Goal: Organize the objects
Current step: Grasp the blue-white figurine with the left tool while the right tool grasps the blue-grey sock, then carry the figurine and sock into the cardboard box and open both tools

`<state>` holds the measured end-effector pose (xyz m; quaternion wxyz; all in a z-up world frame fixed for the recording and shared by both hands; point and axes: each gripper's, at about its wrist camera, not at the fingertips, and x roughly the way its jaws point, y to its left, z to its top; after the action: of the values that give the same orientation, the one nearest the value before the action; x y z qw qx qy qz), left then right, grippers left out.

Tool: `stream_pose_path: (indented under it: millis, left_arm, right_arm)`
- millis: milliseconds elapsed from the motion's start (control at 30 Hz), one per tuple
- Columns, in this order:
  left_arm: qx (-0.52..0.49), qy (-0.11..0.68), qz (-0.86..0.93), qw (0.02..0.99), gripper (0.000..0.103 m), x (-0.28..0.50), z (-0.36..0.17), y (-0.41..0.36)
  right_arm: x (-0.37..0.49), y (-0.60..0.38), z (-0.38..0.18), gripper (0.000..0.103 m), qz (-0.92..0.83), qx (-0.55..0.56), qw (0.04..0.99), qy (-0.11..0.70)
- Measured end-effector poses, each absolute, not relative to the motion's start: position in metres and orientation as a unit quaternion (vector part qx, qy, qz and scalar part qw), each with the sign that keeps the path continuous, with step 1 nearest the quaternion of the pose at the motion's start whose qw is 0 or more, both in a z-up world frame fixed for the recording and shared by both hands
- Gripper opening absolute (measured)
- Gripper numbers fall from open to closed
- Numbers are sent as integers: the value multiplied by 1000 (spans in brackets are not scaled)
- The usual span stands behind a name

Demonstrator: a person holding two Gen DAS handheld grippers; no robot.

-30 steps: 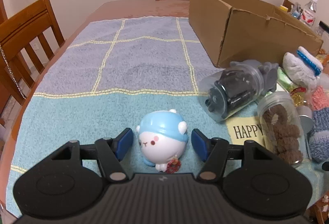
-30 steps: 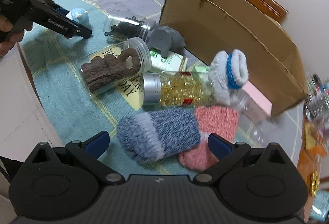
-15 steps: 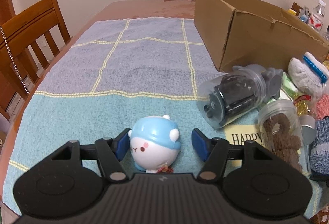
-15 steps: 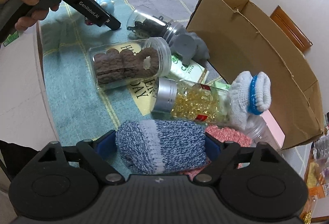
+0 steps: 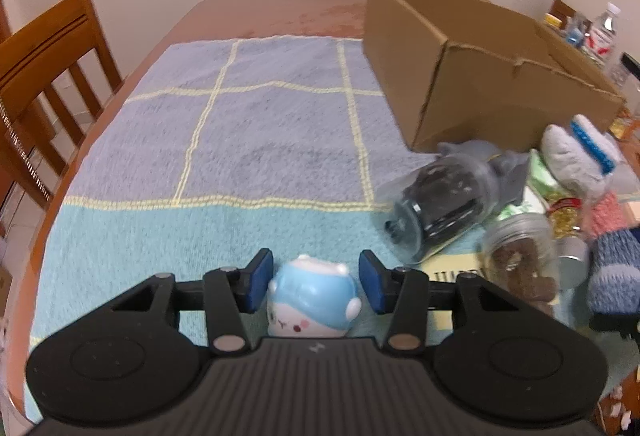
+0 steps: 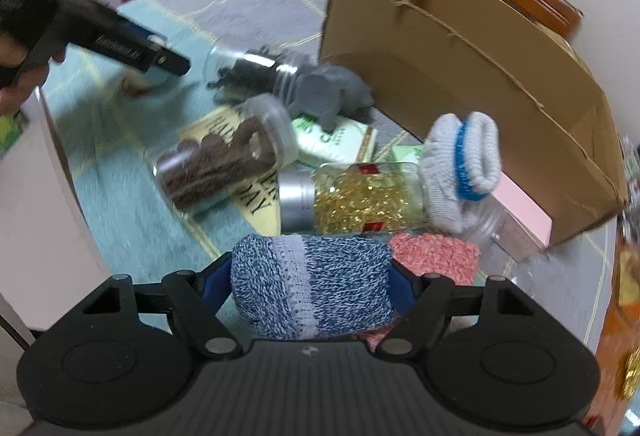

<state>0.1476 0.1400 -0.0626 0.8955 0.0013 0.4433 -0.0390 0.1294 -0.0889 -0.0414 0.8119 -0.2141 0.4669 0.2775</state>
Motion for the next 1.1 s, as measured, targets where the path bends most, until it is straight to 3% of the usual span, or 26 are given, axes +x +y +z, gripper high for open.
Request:
stream_pose_path:
  millis: [233, 300, 333, 367, 400, 500, 600, 700, 1100]
  left_arm:
    - [33, 444, -71, 893, 42, 152, -42, 134]
    - [49, 444, -74, 892, 55, 151, -41, 134]
    - [53, 444, -74, 891, 70, 149, -42, 135]
    - [55, 443, -73, 892, 79, 148, -43, 136]
    - [57, 440, -74, 893, 79, 145, -45, 138]
    - [48, 452, -80, 887, 78, 142, -54, 142]
    - [30, 476, -83, 875, 71, 144, -68, 145]
    - [18, 488, -88, 868, 47, 146, -77, 146]
    - [37, 462, -135, 876, 44, 160, -32, 138]
  right_arm:
    - [134, -87, -21, 81, 251, -208, 827, 458]
    - [137, -86, -19, 81, 246, -205, 831, 455]
    - [139, -86, -18, 81, 245, -199, 832, 456]
    - [139, -87, -18, 81, 244, -192, 833, 457]
    - [140, -88, -18, 81, 244, -186, 834, 459]
    - [139, -87, -18, 81, 243, -182, 834, 461]
    - [138, -84, -18, 81, 242, -184, 834, 461]
    - [139, -82, -15, 81, 240, -185, 835, 460]
    - [154, -83, 11, 81, 223, -159, 845, 459]
